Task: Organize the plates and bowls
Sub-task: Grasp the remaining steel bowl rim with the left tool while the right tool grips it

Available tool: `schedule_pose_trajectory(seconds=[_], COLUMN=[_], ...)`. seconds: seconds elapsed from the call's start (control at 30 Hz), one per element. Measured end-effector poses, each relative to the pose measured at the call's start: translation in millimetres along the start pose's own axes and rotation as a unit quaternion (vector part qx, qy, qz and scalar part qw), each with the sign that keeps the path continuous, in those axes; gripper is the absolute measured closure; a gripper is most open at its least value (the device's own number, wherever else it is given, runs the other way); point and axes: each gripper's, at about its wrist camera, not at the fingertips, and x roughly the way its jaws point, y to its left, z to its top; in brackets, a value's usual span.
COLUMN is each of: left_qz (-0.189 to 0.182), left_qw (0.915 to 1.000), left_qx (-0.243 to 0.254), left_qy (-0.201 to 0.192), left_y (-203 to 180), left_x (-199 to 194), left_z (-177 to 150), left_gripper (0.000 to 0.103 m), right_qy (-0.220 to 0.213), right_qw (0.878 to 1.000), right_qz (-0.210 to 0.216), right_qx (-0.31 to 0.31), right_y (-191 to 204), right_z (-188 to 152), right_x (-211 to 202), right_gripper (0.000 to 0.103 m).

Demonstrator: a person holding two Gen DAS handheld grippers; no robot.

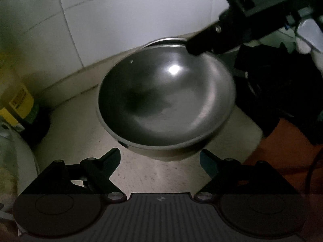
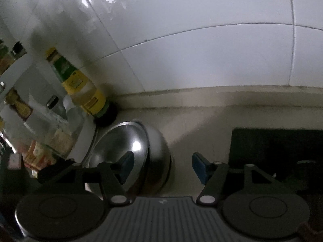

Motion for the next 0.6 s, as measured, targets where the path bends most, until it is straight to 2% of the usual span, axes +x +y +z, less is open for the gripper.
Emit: schedule_pose_trajectory(seconds=[0.07,0.1,0.13,0.2,0.27,0.37,0.43,0.53,0.6], left_qz=[-0.015,-0.023,-0.027,-0.039,-0.052,-0.050,-0.055,-0.072,-0.067], left_qw=[0.9998,0.9996,0.9994,0.9987,0.9973,0.9958,0.9928,0.9854,0.9857], left_qx=[-0.010,-0.017,-0.019,-0.029,-0.043,-0.058,-0.077,-0.102,-0.090], left_qy=[-0.001,-0.008,-0.014,-0.017,-0.030,-0.050,-0.073,-0.115,-0.125], left_y=[6.4,10.1,13.0,22.2,32.6,45.0,51.6,54.9,43.2], left_x=[0.5,-2.5,-7.0,-19.3,-37.2,-66.6,-82.3,-98.7,-93.8], left_z=[-0.3,-1.6,-2.9,-5.8,-8.9,-11.3,-10.4,-7.6,-2.2], left_gripper=[0.012,0.012,0.012,0.012,0.011,0.010,0.008,0.004,0.004], right_qy=[-0.007,-0.011,-0.008,0.007,0.019,0.003,-0.025,-0.035,-0.037], right_qw=[1.000,1.000,1.000,1.000,0.999,0.998,0.998,0.999,0.998], right_qz=[-0.006,-0.005,-0.006,-0.011,0.002,0.037,0.026,0.009,0.025], right_qx=[-0.014,-0.022,-0.021,0.006,0.027,0.060,0.054,0.031,0.052], right_y=[1.1,1.5,0.1,-9.3,-18.1,-25.8,-23.1,-15.2,-17.2], right_z=[5.4,7.8,8.9,8.7,5.6,6.3,10.4,13.2,14.4], right_x=[5.4,8.3,11.5,21.3,28.3,21.5,15.1,17.7,19.6], right_gripper=[0.045,0.052,0.055,0.059,0.060,0.060,0.060,0.059,0.059])
